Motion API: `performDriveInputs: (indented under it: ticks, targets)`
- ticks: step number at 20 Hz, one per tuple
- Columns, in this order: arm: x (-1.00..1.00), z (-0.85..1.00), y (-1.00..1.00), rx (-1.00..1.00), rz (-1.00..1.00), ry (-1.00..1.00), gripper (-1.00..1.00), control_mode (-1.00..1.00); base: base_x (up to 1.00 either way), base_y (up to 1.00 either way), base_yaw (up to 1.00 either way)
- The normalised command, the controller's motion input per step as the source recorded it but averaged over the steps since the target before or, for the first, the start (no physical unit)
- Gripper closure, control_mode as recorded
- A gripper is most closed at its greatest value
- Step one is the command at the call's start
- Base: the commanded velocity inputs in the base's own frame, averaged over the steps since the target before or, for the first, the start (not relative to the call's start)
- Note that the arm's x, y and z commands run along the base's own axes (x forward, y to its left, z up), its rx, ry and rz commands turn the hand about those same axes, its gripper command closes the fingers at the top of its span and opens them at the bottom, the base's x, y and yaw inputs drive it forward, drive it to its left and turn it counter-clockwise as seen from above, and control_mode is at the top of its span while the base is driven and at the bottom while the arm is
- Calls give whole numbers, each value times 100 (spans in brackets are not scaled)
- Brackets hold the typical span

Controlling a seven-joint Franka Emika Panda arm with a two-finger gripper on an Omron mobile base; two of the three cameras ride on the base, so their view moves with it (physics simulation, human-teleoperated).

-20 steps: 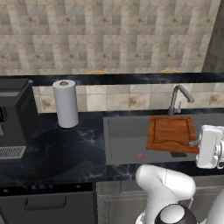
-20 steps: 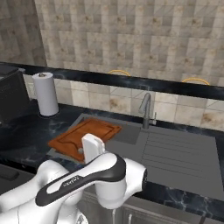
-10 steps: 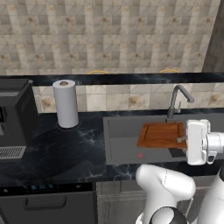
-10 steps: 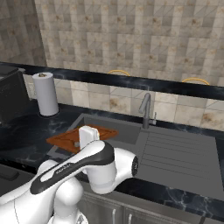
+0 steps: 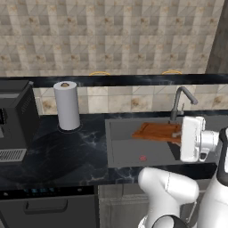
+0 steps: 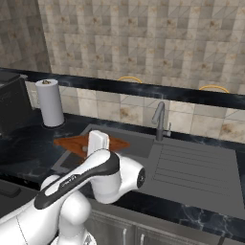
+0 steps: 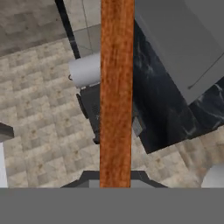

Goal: Move the cutting board and knife to the sink. Then move spray from the cabinet to the counter.

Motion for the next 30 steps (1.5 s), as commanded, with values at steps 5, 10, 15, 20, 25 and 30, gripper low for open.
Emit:
performDriveInputs:
  ticks: [5,10,15,20,25,30]
  targets:
    - [26,0,20,11,-27,1,100,-100,0,0,0]
    - [24,0,21,2,-34,13,100,-100,0,0,0]
    - [22,0,29,0,-35,18,100,-100,0,0,0]
    - [23,0,28,0,-29,16,100,-100,0,0,0]
    - [21,-1,29,0,-27,11,100,-100,0,0,0]
    - [10,-10,34,4,-24,2,100,-100,0,0,0]
